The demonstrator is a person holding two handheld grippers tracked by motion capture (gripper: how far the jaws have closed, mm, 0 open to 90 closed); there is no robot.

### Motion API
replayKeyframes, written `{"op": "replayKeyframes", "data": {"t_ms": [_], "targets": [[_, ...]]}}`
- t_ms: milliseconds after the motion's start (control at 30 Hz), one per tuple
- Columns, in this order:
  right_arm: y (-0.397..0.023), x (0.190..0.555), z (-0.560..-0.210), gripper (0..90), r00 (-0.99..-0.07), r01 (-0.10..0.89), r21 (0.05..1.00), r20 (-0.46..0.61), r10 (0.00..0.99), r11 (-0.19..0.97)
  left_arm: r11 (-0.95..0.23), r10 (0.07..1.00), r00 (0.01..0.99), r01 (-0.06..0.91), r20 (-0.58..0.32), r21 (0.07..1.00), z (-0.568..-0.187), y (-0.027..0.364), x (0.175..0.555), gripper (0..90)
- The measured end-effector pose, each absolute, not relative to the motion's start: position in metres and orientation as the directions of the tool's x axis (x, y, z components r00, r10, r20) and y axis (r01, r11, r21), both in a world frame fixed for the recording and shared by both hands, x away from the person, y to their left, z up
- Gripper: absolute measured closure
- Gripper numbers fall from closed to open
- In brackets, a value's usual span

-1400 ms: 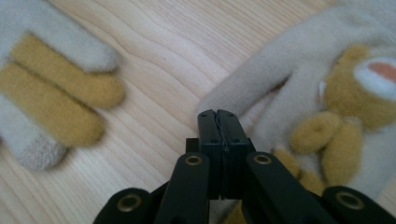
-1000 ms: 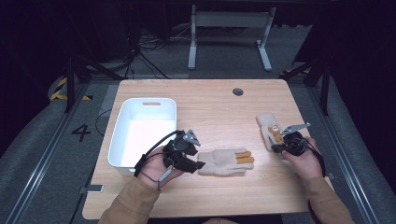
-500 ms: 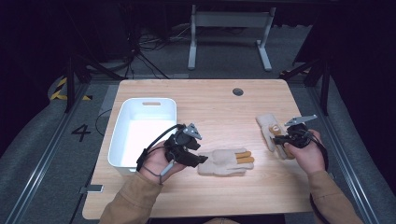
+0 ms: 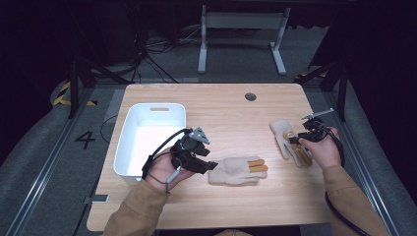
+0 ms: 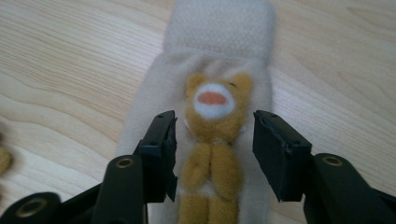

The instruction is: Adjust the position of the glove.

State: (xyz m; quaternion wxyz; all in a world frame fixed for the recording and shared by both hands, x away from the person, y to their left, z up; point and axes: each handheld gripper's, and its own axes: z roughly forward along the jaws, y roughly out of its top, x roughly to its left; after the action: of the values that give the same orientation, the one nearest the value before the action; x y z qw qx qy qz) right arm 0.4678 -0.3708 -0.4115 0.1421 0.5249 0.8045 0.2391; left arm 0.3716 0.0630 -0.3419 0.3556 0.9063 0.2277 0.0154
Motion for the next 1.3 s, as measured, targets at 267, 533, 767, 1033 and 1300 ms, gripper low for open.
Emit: {"op": "replayKeyframes", "data": {"t_ms": [267,533,767,1033,1300], "targets": [[-0.366,0.479,-0.421,45.3,-0.401,0.823,0.451,0.03,0.916,0.345,-0.647,0.422,0.896,0.404,-0.138,0.646,-0.343,0.063,0.373,47.5],[-0.364,0.48,-0.428,57.8,-0.388,0.835,0.429,0.013,0.921,0.345,-0.644,0.426,0.894,0.407,-0.139,0.648,-0.343,0.064,0.373,47.5],[-0.362,0.478,-0.424,73.8,-0.413,0.826,0.413,-0.022,0.911,0.384,-0.641,0.43,0.892,0.409,-0.138,0.65,-0.343,0.064,0.372,47.5],[-0.361,0.472,-0.408,75.4,-0.441,0.8,0.439,-0.03,0.897,0.408,-0.633,0.439,0.887,0.416,-0.141,0.653,-0.343,0.068,0.371,47.5],[-0.357,0.459,-0.38,75.4,-0.518,0.743,0.455,-0.074,0.852,0.491,-0.626,0.451,0.882,0.42,-0.134,0.657,-0.34,0.073,0.368,47.4]]}}
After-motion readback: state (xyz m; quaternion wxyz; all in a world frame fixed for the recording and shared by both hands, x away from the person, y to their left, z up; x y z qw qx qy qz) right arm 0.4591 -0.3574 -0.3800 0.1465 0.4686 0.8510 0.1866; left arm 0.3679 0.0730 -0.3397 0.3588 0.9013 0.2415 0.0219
